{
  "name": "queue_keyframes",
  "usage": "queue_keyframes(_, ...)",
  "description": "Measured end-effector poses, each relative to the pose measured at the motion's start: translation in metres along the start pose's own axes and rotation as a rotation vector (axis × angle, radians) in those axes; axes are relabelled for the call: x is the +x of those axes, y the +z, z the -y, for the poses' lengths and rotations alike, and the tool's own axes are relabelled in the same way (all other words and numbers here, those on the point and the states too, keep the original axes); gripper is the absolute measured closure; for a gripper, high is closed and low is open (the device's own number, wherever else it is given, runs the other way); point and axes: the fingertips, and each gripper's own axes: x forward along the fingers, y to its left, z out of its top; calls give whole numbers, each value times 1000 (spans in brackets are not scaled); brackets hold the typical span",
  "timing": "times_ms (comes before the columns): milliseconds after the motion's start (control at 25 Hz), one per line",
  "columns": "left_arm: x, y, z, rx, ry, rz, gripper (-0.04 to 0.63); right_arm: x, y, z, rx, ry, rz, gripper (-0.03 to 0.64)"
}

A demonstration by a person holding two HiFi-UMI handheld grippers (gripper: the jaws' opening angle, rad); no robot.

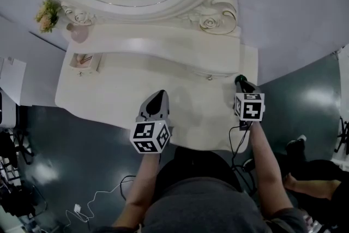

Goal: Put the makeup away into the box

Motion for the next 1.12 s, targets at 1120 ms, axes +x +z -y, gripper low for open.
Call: queue_keyframes(1120,-29,22,-6,20,132,86,589,-102,91,-84,-129,264,349,612)
